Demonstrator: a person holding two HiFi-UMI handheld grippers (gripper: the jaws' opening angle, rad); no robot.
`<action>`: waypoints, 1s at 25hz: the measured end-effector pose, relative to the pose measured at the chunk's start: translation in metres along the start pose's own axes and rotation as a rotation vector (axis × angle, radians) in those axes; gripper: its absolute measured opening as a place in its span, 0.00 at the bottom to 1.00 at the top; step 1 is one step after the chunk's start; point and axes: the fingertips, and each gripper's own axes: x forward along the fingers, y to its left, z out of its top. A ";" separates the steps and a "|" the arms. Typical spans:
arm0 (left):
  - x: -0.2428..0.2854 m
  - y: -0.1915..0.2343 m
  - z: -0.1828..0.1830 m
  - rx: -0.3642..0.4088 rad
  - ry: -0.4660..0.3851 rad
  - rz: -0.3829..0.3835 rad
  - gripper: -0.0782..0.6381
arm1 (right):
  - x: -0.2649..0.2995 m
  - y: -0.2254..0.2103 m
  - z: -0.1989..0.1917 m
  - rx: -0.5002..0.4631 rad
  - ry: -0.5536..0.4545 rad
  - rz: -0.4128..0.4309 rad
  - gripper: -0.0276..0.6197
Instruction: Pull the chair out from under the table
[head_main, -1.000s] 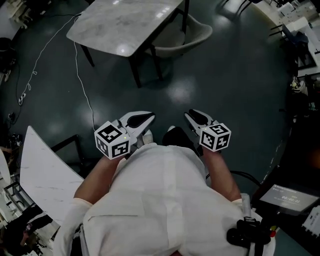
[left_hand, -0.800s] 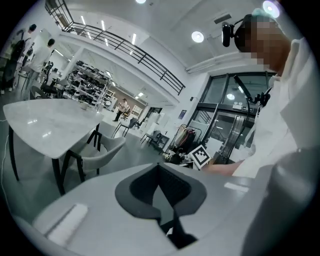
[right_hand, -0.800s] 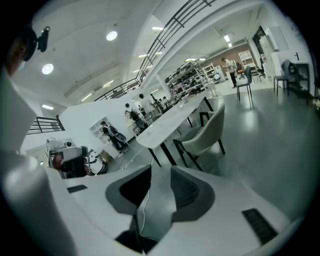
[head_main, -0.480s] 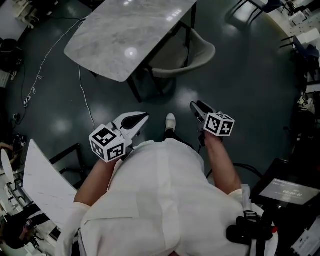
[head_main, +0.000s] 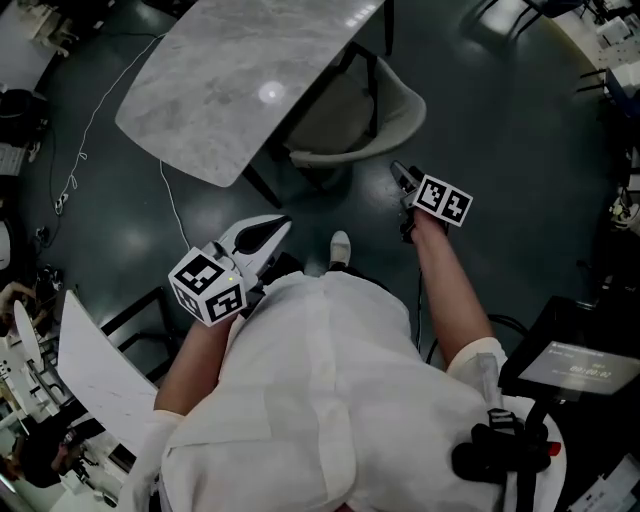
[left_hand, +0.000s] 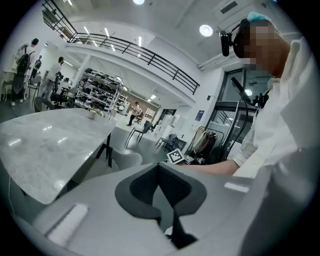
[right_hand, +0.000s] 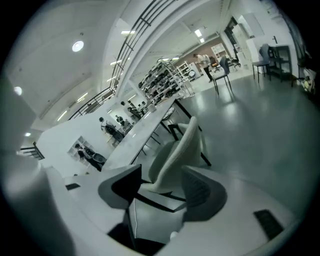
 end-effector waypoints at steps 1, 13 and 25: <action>0.002 0.003 0.001 -0.001 0.007 0.000 0.12 | 0.008 -0.009 0.003 0.039 -0.008 -0.012 0.38; 0.015 0.077 0.035 0.012 0.070 -0.027 0.12 | 0.100 -0.070 0.032 0.301 -0.020 -0.167 0.43; 0.002 0.123 0.053 0.018 0.100 0.000 0.12 | 0.143 -0.098 0.026 0.368 0.040 -0.263 0.41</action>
